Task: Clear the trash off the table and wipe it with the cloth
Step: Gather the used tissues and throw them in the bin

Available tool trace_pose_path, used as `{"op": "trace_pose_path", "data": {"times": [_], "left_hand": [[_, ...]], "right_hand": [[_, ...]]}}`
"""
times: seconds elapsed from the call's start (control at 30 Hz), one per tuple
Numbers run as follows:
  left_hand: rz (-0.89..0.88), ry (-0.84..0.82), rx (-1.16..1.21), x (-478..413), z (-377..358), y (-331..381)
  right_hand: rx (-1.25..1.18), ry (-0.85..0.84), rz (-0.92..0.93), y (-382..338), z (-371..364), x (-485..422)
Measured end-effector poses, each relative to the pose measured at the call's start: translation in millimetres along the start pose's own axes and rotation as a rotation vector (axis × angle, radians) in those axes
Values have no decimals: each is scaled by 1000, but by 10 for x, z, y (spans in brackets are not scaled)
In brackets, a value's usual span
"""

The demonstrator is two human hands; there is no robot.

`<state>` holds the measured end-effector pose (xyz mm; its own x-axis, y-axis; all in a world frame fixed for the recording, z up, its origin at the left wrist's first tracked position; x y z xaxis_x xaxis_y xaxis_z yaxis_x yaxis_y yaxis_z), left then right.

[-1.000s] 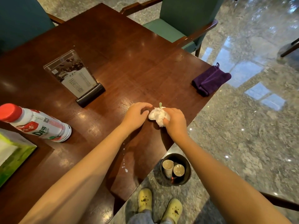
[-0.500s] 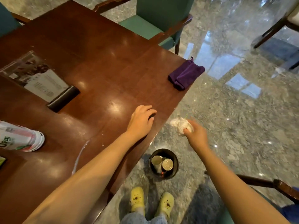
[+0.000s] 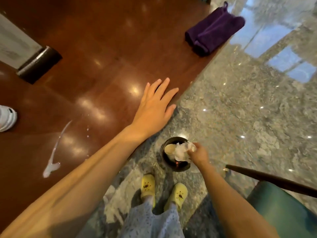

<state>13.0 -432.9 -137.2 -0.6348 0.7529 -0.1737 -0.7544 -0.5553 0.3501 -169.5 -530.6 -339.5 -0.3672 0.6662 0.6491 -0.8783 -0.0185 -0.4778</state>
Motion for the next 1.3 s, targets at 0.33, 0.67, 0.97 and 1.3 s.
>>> {"op": "trace_pose_path", "data": {"times": [0.33, 0.67, 0.97, 1.3], "left_hand": [[-13, 21, -18, 3, -20, 38], [-28, -44, -23, -34, 4, 35], [49, -367, -102, -165, 329, 142], [31, -614, -199, -732, 1444, 503]], "right_hand": [[211, -177, 107, 159, -386, -162], [418, -115, 340, -219, 244, 25], [626, 21, 555, -1105, 1523, 563], [648, 64, 755, -2256, 2619, 1329]]}}
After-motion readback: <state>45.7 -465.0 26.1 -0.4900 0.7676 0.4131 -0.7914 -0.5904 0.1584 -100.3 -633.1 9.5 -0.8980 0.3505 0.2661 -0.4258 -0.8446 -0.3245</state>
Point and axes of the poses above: each hand's wrist, its own x-axis away from the middle knuckle, its own z-axis out of the back of the hand, y = z × x, the point moved 3 cm from there along -x, towards the middle knuckle, and after that the axes turned 9 degrees about y, right-handed, at the moved point
